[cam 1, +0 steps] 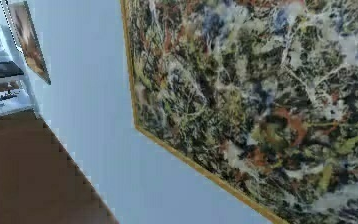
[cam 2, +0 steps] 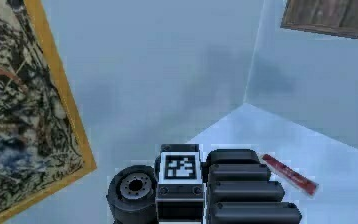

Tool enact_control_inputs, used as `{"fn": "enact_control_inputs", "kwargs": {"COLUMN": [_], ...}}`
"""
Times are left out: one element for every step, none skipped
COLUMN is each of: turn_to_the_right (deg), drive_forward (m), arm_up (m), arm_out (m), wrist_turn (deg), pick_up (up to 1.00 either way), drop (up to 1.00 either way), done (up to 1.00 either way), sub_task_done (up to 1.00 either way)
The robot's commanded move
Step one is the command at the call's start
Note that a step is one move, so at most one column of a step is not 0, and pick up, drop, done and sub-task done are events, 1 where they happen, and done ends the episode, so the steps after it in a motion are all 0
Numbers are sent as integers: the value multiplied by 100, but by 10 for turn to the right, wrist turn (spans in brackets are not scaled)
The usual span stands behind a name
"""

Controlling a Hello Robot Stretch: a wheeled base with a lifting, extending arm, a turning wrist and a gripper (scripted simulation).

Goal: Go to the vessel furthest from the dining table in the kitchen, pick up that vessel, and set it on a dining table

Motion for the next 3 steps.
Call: {"fn": "enact_control_inputs", "kwargs": {"turn_to_the_right": [-450, -300, 0], "drive_forward": [0, 0, 45], "arm_up": [0, 0, 0], "arm_out": [0, 0, 0], "wrist_turn": [0, 0, 0], "pick_up": [0, 0, 0], "drop": [0, 0, 0], "done": [0, 0, 0], "sub_task_done": [0, 0, 0]}}
